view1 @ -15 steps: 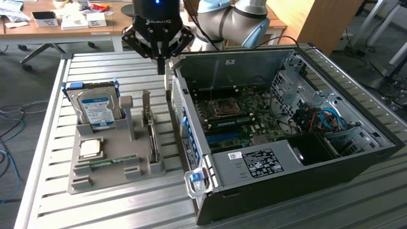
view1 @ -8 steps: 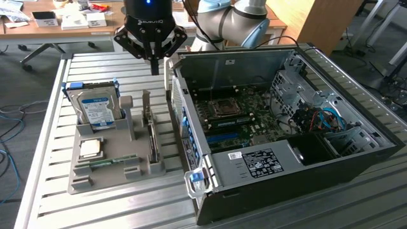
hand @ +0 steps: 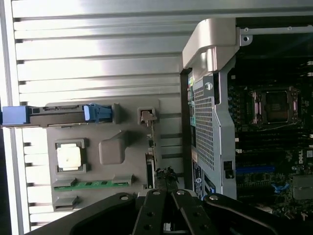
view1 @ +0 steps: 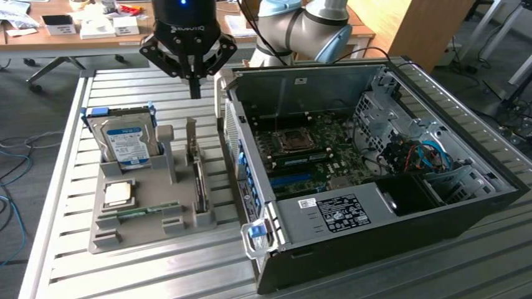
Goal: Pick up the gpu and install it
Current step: 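Reach for the gpu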
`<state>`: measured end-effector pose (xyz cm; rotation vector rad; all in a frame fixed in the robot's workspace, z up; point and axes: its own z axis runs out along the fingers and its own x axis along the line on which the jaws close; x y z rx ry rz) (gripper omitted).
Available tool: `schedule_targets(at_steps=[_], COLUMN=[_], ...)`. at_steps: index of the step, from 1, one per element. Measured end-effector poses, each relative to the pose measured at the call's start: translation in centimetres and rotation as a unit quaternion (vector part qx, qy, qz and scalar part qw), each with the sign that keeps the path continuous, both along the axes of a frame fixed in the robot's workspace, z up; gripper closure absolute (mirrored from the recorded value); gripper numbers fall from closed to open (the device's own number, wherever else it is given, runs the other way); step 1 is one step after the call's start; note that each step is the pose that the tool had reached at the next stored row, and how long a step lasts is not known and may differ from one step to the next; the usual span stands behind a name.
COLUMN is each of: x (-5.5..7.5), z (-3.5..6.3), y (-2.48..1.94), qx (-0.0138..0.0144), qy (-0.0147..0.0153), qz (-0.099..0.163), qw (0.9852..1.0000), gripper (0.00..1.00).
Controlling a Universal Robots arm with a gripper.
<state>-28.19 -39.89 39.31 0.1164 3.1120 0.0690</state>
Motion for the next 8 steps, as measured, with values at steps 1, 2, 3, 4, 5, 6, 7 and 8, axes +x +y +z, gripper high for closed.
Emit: schedule_targets(at_steps=[1, 2, 3, 4, 5, 6, 7, 8], x=[-0.01, -0.03, -0.09, -0.17, -0.25, -0.36, -0.48, -0.60], z=[0.00, 0.00, 0.00, 0.00, 0.00, 0.00, 0.00, 0.00], y=[0.00, 0.00, 0.00, 0.00, 0.00, 0.00, 0.00, 0.00], qx=[0.0000, 0.0000, 0.0000, 0.0000, 0.0000, 0.0000, 0.0000, 0.0000], qy=[0.0000, 0.0000, 0.0000, 0.0000, 0.0000, 0.0000, 0.0000, 0.0000], qz=[0.000, 0.000, 0.000, 0.000, 0.000, 0.000, 0.000, 0.000], qw=[1.0000, 1.0000, 1.0000, 1.0000, 1.0000, 1.0000, 1.0000, 1.0000], gripper=[0.89, 0.89, 0.89, 0.89, 0.89, 0.89, 0.89, 0.89])
